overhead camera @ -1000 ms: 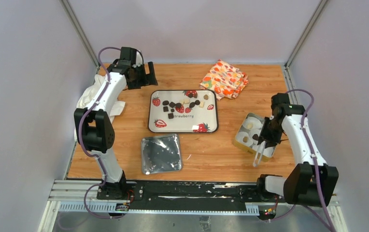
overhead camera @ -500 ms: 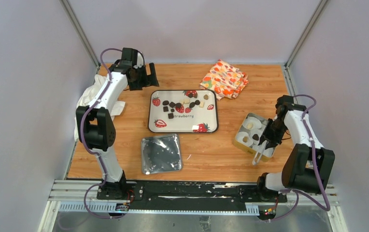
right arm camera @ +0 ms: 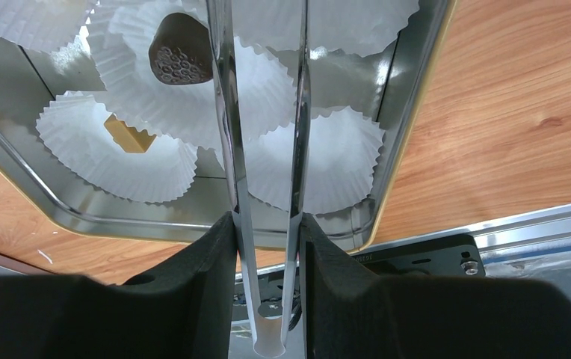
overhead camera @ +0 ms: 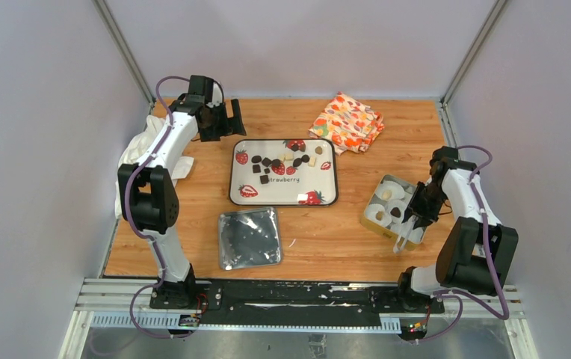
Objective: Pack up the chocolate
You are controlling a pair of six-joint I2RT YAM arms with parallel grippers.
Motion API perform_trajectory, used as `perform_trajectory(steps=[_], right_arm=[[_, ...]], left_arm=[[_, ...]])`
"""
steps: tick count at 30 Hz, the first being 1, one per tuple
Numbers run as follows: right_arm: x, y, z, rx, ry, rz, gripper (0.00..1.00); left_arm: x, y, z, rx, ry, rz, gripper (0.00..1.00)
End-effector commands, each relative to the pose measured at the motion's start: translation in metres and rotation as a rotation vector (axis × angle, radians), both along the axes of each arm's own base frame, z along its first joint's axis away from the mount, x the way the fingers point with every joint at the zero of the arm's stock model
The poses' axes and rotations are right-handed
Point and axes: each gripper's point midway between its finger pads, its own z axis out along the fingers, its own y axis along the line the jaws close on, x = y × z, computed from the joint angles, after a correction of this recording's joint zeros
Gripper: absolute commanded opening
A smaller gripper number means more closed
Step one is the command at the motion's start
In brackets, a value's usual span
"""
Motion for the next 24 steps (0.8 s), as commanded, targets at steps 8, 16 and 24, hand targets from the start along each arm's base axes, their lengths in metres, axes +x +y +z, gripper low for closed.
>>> perform_trajectory(steps=[8,16,24], right_arm=[[-0.005,-0.0018,-0.0043,0.013,0.016,0.002,0.38],[-0.0055,-0.0013,-0.0051,0.014,0.016,-0.012,0.39],[-0.0062,-0.0004,-0.004,0.015,0.008,-0.024,0.41]], left_arm=[[-0.0046,0.0026,0.0052,0.001,-0.009,-0.002,1.0],[-0.0042,0.0033,0.0045,0.005,-0.01,-0.003,1.0],[-0.0035,0.0029,0.001,0.005,-0.005,-0.007,1.0]])
